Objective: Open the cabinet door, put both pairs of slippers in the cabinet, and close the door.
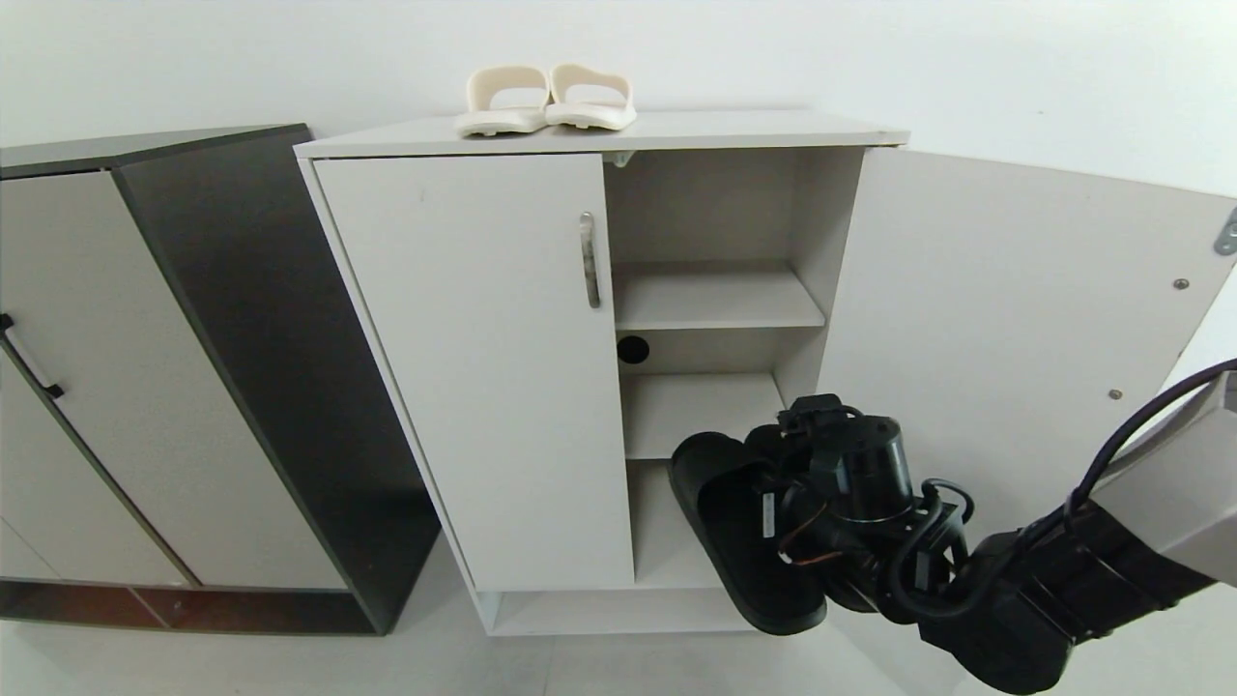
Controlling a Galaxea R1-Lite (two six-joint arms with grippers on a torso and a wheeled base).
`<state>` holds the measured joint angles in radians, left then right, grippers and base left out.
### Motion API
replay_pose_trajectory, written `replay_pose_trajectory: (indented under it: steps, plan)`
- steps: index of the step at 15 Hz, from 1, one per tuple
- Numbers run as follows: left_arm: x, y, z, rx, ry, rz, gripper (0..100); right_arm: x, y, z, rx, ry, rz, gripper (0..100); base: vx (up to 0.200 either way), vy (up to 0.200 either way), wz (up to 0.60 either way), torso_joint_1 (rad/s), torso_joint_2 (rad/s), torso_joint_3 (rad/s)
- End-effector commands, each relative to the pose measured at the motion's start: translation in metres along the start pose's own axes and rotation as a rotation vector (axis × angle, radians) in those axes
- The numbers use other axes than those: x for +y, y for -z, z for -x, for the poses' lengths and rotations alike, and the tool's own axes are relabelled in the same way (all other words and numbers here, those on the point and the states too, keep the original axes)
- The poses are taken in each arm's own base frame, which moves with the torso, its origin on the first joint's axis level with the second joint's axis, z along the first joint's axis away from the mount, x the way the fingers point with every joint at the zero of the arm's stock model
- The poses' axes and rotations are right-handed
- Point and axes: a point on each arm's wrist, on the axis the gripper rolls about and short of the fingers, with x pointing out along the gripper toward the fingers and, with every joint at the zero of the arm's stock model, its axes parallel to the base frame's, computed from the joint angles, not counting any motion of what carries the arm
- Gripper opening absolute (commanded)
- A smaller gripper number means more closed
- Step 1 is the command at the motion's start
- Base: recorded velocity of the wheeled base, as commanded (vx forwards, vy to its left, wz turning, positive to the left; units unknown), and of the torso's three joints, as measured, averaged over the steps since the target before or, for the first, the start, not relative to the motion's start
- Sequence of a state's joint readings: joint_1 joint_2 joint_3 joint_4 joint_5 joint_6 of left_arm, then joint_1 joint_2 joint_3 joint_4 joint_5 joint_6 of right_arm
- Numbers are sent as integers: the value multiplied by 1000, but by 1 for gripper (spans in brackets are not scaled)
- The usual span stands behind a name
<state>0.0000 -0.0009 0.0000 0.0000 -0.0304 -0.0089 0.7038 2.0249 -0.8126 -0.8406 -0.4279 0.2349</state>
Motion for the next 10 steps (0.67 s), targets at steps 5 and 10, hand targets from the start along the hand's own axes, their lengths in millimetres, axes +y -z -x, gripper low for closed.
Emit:
replay_pose_trajectory:
  steps: [5,10]
  plan:
    - [0,0,0,2,0,-1,0,19,9,-34,-20,-14,-5,0,0,0,0,0,0,0]
    - [0,0,0,2,0,-1,0,30,17,-52,-31,10,-1,0,0,0,0,1,3,-132]
